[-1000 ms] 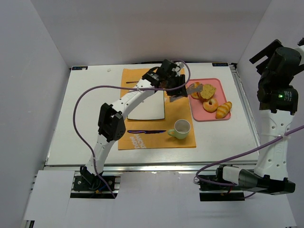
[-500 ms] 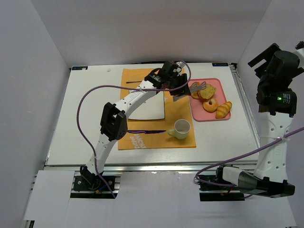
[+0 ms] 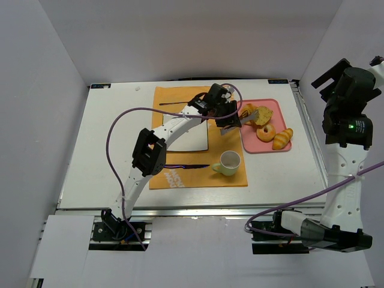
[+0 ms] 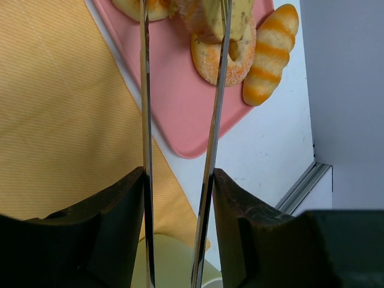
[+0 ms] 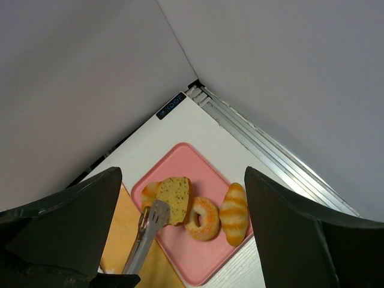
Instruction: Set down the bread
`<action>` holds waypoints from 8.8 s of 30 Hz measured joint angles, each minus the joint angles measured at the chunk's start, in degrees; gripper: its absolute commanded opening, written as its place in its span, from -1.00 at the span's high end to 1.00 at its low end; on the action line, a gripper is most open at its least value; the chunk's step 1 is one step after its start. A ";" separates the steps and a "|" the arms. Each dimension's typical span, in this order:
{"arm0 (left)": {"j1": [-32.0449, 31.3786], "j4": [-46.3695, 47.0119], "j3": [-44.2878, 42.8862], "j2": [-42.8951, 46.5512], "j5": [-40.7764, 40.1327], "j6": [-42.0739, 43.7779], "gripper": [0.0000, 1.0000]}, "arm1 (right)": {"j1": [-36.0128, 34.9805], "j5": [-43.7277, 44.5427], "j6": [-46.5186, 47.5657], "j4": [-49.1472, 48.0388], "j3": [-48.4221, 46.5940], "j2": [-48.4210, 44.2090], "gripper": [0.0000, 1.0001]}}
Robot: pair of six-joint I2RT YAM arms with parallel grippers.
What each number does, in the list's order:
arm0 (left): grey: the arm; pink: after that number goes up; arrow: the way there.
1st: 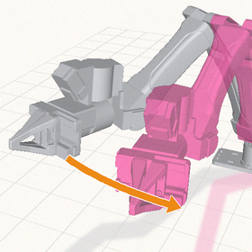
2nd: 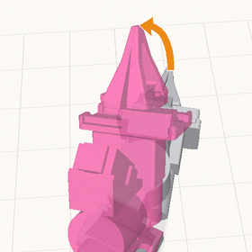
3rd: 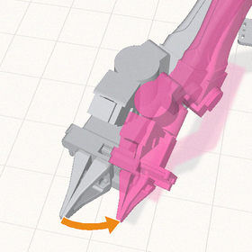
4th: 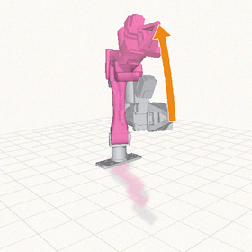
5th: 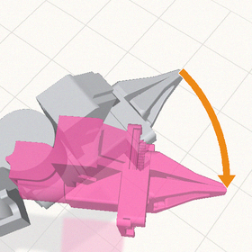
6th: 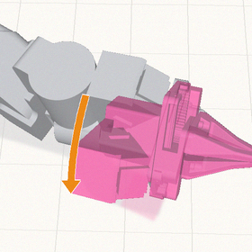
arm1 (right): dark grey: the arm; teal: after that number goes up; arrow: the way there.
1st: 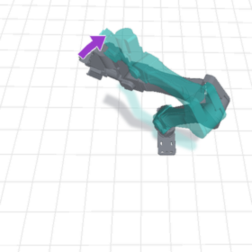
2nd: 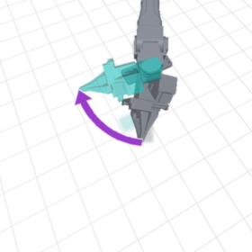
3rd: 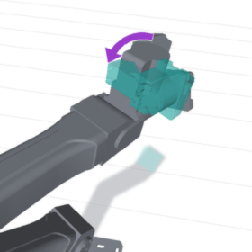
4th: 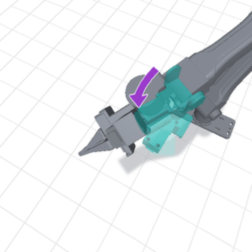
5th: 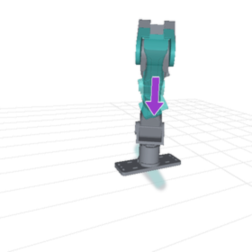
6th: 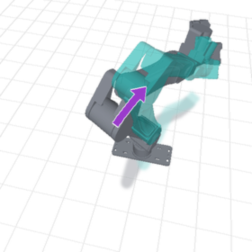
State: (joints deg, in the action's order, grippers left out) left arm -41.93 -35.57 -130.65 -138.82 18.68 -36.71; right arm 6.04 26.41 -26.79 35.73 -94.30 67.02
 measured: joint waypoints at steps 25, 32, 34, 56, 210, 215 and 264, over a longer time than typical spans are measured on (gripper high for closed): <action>0.92 -3.43 9.88 15.08 -7.89 -0.28 1.00 | -0.59 -4.46 -0.22 -0.44 -0.63 1.09 -0.79; 10.10 -3.56 35.39 45.48 -14.10 1.16 1.00 | -1.29 -9.62 -1.20 -1.36 -0.48 3.04 -0.79; 12.90 -2.80 42.56 51.28 -15.52 1.29 1.00 | -1.29 -10.51 -1.38 -1.46 -0.48 3.23 -0.79; 15.19 -7.93 60.48 54.82 -23.78 2.78 -0.27 | -1.31 -14.45 -2.80 -2.86 2.64 3.58 -0.79; -11.69 7.87 0.50 0.70 -3.85 5.51 -0.34 | 9.27 -4.68 -8.09 1.40 -2.23 -0.46 -0.79; -12.48 7.78 0.50 0.31 -3.89 5.64 -0.34 | 9.27 -4.72 -7.72 1.42 -1.40 -1.31 -0.79; 2.86 -12.00 43.17 54.34 -34.80 8.20 0.83 | 9.57 -23.80 -11.85 0.37 -9.53 9.70 -0.79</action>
State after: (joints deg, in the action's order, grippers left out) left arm -39.07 -47.57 -87.48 -84.49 -16.12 -28.51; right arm 15.62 2.61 -38.63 36.10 -103.83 76.73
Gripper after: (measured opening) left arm 0.288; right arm 0.895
